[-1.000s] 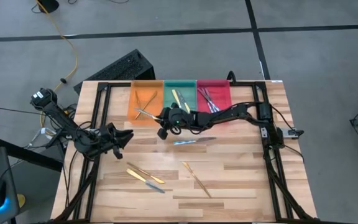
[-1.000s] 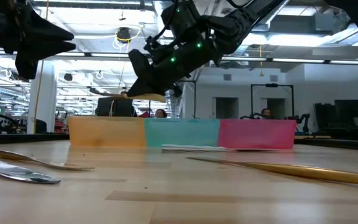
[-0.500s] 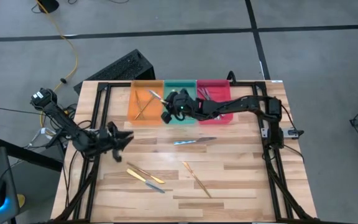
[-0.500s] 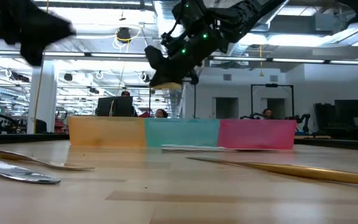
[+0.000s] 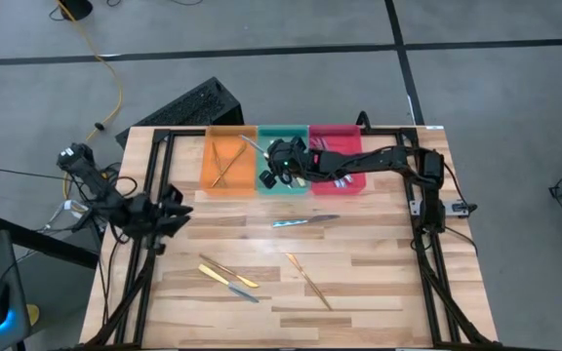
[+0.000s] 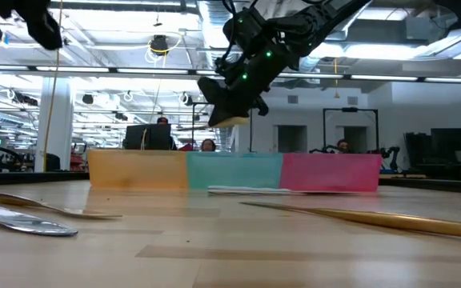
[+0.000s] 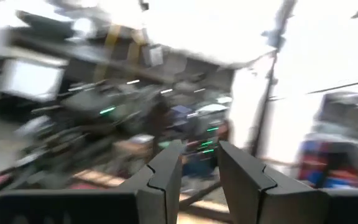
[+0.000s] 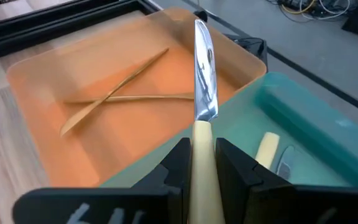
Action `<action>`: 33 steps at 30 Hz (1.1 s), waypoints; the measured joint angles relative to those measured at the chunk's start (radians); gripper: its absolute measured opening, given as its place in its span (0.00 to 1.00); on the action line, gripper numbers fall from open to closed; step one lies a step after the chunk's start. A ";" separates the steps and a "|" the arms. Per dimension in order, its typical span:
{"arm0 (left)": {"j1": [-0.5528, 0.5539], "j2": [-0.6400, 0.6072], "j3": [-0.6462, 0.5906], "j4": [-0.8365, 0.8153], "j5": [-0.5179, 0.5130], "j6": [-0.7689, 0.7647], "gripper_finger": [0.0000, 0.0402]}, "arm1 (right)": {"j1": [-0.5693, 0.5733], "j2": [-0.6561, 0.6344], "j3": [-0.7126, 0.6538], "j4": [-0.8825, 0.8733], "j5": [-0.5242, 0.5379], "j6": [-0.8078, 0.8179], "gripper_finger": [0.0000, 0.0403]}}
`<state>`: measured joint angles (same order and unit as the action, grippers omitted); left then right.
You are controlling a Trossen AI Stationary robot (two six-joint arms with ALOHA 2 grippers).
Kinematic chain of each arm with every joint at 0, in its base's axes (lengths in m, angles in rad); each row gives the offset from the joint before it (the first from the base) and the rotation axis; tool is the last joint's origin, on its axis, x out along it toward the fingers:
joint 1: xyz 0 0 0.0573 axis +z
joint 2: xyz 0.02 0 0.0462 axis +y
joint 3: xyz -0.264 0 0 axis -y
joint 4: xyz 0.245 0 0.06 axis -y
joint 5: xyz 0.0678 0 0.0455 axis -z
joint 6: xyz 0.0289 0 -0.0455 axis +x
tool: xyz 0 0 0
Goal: Sort silverware by color (type)
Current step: Put the yellow table knife into the blue bin
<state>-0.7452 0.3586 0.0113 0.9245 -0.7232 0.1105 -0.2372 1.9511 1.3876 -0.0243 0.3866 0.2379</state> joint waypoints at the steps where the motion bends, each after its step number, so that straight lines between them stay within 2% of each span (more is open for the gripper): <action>1: 0.000 -0.035 0.000 -0.031 0.050 -0.007 0.22 | -0.003 0.000 0.000 -0.004 0.000 0.000 0.18; 10: 0.000 -0.321 0.000 -0.362 0.276 -0.096 0.22 | -0.050 0.000 -0.039 -0.001 0.027 0.085 0.18; 15: 0.000 -0.354 0.001 -0.398 0.339 -0.092 0.22 | -0.055 0.000 -0.102 0.026 0.066 0.180 0.18; 23: 0.000 -0.353 0.002 -0.418 0.221 -0.027 0.22 | -0.054 0.001 -0.108 -0.016 0.077 0.183 0.18; 28: 0.000 -0.353 0.002 -0.540 0.159 -0.101 0.22 | -0.049 0.001 -0.108 -0.068 0.104 0.250 0.18; 33: 0.000 -0.352 0.002 -0.672 0.161 -0.231 0.22 | -0.041 0.001 -0.108 -0.092 0.113 0.252 0.18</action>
<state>-0.7454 0.0061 0.0132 0.2524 -0.5617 -0.1205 -0.2785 1.9522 1.2797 -0.1161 0.4995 0.4900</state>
